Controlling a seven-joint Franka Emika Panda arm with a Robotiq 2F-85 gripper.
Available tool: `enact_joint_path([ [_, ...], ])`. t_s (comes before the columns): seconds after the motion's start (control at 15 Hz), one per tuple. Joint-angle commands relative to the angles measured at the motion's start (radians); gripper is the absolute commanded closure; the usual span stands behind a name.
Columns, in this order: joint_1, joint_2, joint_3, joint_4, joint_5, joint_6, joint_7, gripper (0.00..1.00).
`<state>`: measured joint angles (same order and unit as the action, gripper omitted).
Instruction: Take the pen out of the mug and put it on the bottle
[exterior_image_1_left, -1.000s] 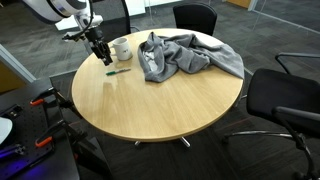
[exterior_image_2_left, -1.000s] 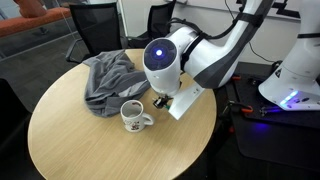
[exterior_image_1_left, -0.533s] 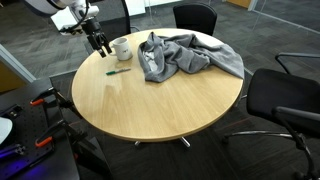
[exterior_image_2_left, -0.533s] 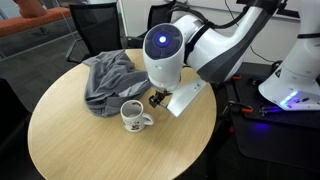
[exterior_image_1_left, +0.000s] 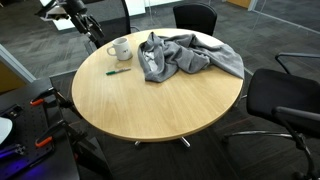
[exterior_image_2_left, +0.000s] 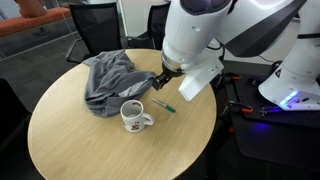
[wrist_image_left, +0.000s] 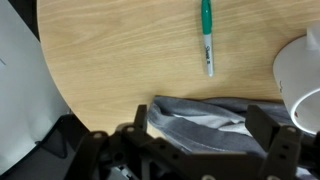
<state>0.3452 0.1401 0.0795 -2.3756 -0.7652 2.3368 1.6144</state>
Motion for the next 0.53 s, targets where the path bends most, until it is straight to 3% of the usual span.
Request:
enact_joint_path([
  [0.0,-0.026,-0.133,0.052,-0.085,-0.029,-0.029,0.028,0.0],
  [0.47,-0.051,-0.144,0.095,-0.084,-0.007,-0.011,-0.001,0.0],
])
